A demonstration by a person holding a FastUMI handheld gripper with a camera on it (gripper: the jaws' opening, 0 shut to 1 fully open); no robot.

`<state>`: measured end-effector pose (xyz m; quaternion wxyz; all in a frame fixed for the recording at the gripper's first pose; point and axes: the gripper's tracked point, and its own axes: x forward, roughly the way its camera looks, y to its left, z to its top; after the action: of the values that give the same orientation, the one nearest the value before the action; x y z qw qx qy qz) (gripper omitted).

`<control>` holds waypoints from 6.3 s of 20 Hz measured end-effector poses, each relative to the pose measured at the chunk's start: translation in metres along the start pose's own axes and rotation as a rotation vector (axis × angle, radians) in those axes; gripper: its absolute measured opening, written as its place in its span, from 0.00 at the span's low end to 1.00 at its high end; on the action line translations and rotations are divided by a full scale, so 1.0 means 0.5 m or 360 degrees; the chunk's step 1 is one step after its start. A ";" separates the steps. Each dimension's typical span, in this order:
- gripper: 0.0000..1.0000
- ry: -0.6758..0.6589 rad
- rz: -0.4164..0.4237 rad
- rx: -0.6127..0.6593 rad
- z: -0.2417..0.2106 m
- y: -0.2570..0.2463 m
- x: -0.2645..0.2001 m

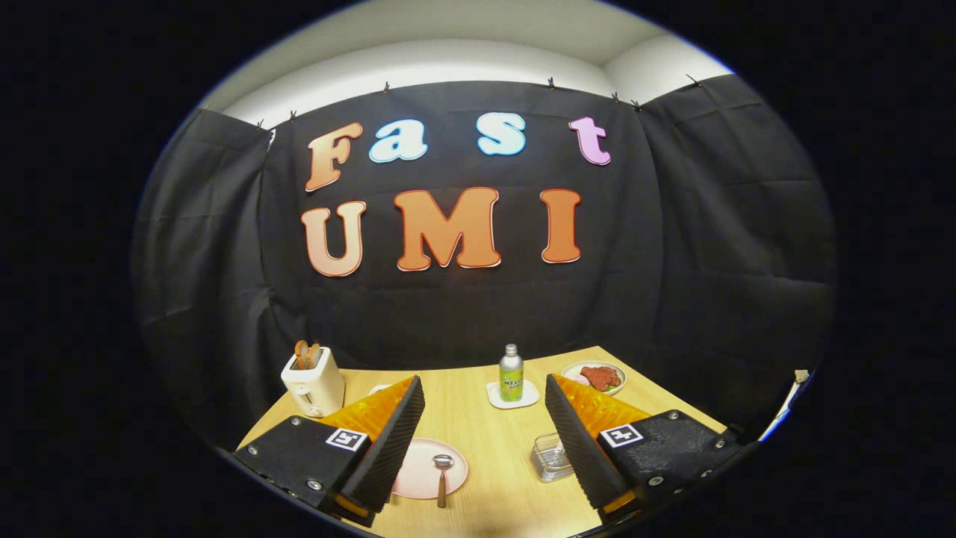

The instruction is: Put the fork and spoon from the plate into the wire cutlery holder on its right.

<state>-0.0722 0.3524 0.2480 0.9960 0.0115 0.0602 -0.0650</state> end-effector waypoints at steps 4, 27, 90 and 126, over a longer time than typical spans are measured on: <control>0.97 0.0106 0.0053 -0.0071 -0.089 0.069 0.022; 0.42 0.0927 0.0187 -0.0392 -0.606 0.147 0.204; 0.12 0.2050 0.0108 -0.0600 -0.474 -0.292 0.242; 0.99 0.1020 0.0344 -0.0283 -0.542 0.299 0.174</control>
<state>0.0009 0.4976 -0.0294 0.9247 -0.0491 0.3738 0.0531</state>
